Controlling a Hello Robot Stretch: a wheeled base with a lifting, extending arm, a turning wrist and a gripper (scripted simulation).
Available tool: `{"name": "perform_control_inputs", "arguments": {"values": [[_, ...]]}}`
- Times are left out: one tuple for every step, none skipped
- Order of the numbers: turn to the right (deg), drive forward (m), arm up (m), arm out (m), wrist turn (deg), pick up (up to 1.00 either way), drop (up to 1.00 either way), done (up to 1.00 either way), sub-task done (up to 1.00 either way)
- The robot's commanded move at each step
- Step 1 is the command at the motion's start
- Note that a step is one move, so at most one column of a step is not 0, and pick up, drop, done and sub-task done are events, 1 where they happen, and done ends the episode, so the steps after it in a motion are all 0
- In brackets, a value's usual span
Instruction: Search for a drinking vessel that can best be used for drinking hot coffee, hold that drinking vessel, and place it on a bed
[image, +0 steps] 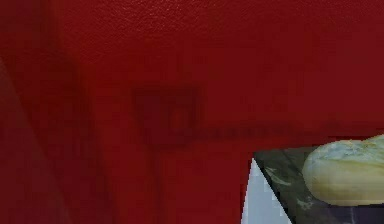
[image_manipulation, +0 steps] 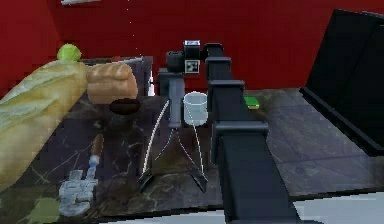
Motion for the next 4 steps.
{"name": "perform_control_inputs", "arguments": {"values": [[0.0,0.00,0.00,0.00,45.0,0.00,0.00,0.00,0.00],[0.0,0.00,0.00,0.00,45.0,0.00,0.00,0.00,0.00],[0.0,0.00,0.00,0.00,45.0,0.00,0.00,0.00,0.00],[0.0,0.00,0.00,0.00,45.0,0.00,0.00,0.00,0.00]]}}
